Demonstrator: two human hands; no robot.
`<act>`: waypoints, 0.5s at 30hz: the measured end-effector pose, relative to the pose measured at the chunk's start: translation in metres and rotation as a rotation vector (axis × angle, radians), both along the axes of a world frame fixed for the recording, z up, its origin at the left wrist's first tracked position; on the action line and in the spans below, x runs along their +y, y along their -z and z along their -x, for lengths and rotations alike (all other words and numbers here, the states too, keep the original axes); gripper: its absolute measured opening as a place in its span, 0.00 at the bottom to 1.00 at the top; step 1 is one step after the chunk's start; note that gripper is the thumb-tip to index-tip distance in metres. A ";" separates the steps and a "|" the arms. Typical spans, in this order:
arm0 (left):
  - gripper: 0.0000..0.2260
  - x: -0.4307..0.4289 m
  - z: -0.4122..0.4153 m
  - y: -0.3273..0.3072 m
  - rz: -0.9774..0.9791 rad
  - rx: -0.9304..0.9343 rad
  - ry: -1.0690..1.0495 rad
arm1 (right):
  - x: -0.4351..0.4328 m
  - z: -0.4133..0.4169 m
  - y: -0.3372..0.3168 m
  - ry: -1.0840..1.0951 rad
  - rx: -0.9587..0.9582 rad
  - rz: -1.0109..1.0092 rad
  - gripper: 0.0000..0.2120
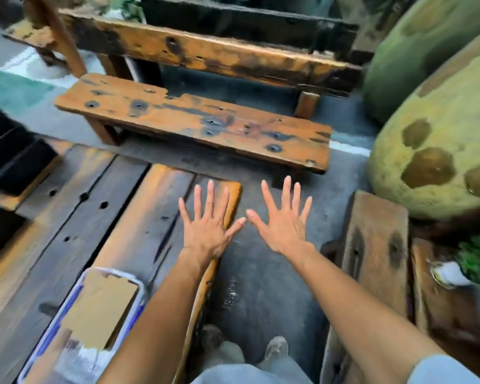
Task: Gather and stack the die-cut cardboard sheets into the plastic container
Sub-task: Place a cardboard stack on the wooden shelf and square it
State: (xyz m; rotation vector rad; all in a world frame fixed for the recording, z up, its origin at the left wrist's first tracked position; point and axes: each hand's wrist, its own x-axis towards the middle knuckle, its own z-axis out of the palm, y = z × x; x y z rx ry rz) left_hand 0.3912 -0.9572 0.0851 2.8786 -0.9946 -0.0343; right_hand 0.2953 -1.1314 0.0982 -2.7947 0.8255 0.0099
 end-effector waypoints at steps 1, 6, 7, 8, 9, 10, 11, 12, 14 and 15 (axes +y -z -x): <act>0.38 -0.020 0.011 0.000 -0.005 0.007 0.041 | -0.016 0.019 0.002 0.041 -0.006 -0.007 0.37; 0.38 -0.108 0.071 -0.001 -0.046 0.052 0.216 | -0.082 0.112 0.006 0.242 -0.024 -0.015 0.37; 0.38 -0.123 0.083 -0.001 -0.047 0.058 0.237 | -0.092 0.129 0.007 0.281 -0.021 -0.010 0.38; 0.38 -0.145 0.101 -0.002 -0.049 0.059 0.272 | -0.107 0.153 0.007 0.331 -0.018 -0.007 0.38; 0.37 -0.159 0.114 -0.002 -0.048 0.066 0.299 | -0.116 0.170 0.007 0.364 -0.017 -0.003 0.38; 0.37 -0.173 0.125 -0.001 -0.049 0.071 0.331 | -0.125 0.186 0.008 0.393 -0.014 0.002 0.38; 0.37 -0.191 0.142 -0.002 -0.061 0.077 0.375 | -0.136 0.208 0.009 0.439 -0.017 0.006 0.38; 0.37 -0.204 0.154 -0.001 -0.065 0.076 0.412 | -0.144 0.224 0.008 0.476 -0.021 0.007 0.39; 0.38 -0.229 0.179 0.000 -0.067 0.069 0.476 | -0.158 0.257 0.008 0.539 -0.032 0.011 0.39; 0.38 -0.242 0.194 -0.001 -0.064 0.064 0.513 | -0.166 0.276 0.008 0.573 -0.029 0.018 0.39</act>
